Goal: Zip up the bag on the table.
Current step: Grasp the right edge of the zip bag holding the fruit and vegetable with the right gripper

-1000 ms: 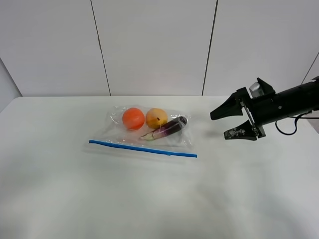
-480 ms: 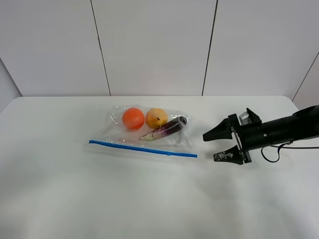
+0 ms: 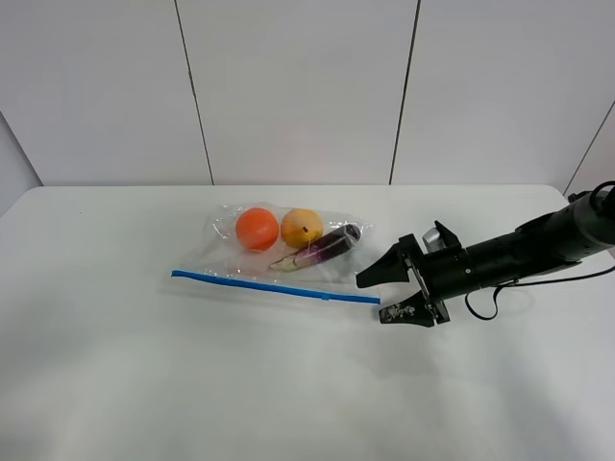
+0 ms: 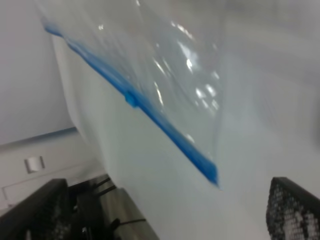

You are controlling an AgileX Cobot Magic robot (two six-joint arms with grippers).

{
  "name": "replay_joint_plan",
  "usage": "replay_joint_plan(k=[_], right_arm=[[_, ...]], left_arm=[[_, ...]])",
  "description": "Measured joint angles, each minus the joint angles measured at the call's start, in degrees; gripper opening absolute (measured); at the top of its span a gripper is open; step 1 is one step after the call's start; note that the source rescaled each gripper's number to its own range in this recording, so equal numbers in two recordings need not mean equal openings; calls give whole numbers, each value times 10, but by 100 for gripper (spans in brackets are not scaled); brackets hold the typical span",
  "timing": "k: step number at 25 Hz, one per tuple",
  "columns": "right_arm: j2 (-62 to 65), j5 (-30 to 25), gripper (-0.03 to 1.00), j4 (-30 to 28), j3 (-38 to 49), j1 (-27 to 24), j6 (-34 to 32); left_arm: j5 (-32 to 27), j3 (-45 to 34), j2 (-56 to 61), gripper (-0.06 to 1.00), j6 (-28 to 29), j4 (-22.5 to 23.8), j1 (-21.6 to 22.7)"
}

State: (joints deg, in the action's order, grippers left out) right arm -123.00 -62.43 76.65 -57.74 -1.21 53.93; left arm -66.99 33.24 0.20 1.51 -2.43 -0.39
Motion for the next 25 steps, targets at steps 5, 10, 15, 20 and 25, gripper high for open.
replay_joint_plan(k=[5, 10, 15, 20, 25], right_arm=[[0, 5, 96, 10, -28, 1, -16], [-2, 8, 96, -10, -32, 10, -19], [-35, -13, 96, 7, -32, 12, -12], [-40, -13, 95, 38, -32, 12, -1], [-40, -7, 95, 40, -32, 29, 5]], left_arm=[[0, 0, 0, 93, 0, 0, 0], [0, 0, 0, 93, 0, 0, 0], [0, 0, 0, 93, 0, 0, 0], [0, 0, 0, 93, 0, 0, 0], [0, 0, 0, 93, 0, 0, 0]])
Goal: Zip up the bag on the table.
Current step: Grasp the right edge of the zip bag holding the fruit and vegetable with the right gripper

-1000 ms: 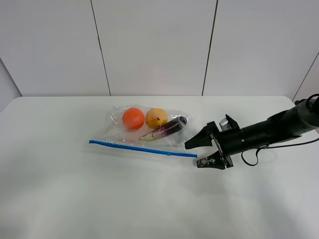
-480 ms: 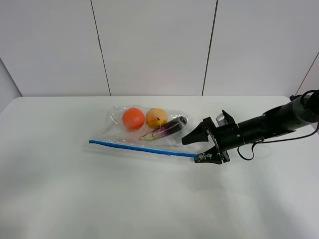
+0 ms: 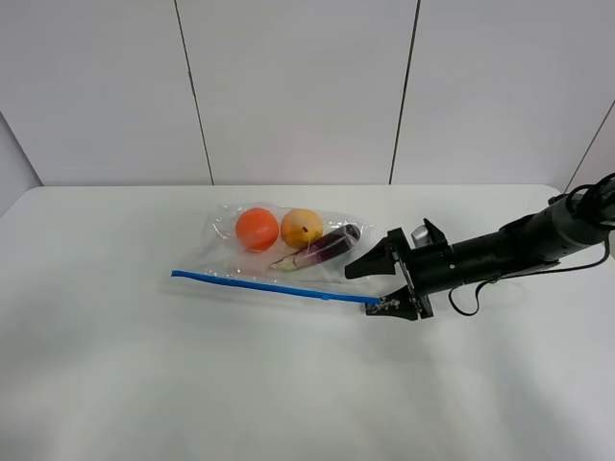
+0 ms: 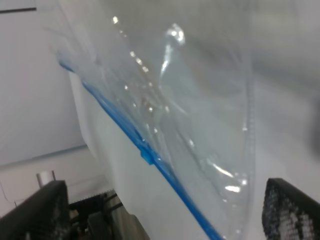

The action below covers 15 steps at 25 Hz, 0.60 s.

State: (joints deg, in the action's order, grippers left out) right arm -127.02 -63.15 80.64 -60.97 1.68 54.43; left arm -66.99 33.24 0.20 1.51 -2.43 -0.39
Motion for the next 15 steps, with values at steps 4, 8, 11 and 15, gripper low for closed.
replay_joint_plan(k=[4, 8, 11, 15], right_arm=[[0, 20, 95, 1, 0, 28, 6], [0, 24, 95, 9, 0, 31, 13], [0, 23, 92, 9, 0, 31, 15], [0, 9, 90, 9, 0, 28, 17]], left_arm=[[0, 0, 0, 93, 0, 0, 0], [0, 0, 0, 93, 0, 0, 0], [0, 0, 0, 93, 0, 0, 0], [0, 0, 0, 93, 0, 0, 0]])
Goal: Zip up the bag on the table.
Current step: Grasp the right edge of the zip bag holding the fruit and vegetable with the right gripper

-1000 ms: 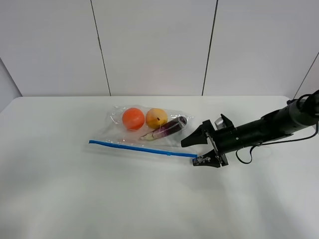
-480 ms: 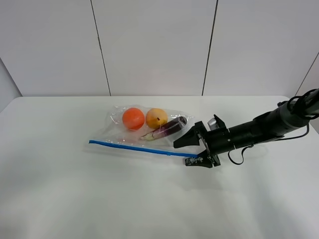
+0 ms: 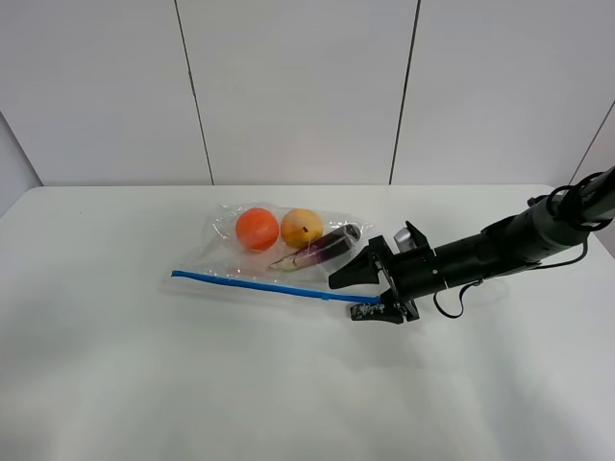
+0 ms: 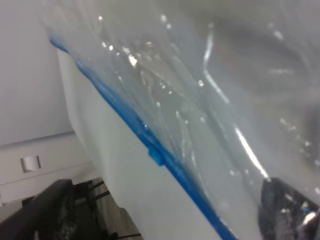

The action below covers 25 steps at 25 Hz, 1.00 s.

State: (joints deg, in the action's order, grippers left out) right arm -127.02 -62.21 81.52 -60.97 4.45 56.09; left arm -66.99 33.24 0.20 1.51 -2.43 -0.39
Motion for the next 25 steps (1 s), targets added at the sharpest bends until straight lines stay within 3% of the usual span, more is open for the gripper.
replay_joint_plan(k=[6, 13, 20, 25], right_arm=[[0, -23, 90, 0, 0, -26, 0], [0, -31, 90, -6, 0, -23, 0], [0, -32, 60, -9, 0, -22, 0], [0, -32, 52, -16, 0, -22, 0]], left_arm=[[0, 0, 0, 93, 0, 0, 0], [0, 0, 0, 93, 0, 0, 0], [0, 0, 0, 93, 0, 0, 0], [0, 0, 0, 93, 0, 0, 0]])
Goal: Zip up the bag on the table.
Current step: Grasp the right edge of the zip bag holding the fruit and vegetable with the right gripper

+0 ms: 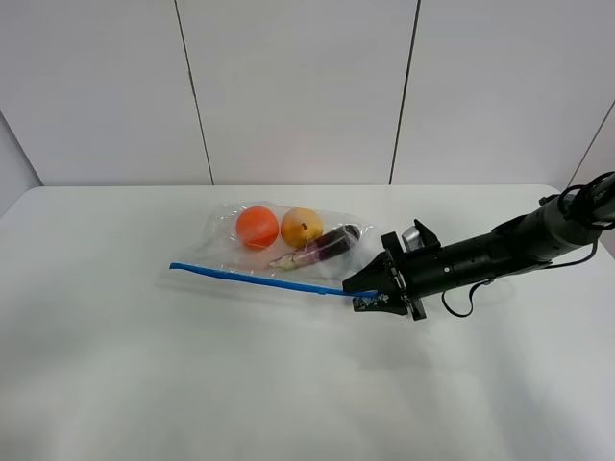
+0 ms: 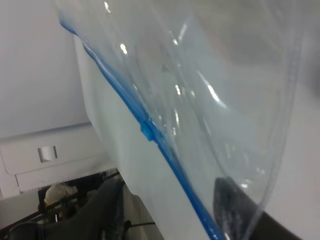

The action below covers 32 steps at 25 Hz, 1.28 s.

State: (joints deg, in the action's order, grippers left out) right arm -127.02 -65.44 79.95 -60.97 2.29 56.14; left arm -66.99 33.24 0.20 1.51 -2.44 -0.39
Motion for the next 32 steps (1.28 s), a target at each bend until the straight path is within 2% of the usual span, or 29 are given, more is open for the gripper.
replay_joint_plan(k=[3, 8, 10, 32], right_arm=[[0, 0, 49, -1, 0, 0, 0], [0, 0, 33, -2, 0, 0, 0], [0, 0, 29, -2, 0, 0, 0], [0, 3, 27, 18, 0, 0, 0]], left_arm=[[0, 0, 0, 93, 0, 0, 0], [0, 0, 0, 93, 0, 0, 0], [0, 0, 0, 93, 0, 0, 0], [0, 0, 0, 93, 0, 0, 0]])
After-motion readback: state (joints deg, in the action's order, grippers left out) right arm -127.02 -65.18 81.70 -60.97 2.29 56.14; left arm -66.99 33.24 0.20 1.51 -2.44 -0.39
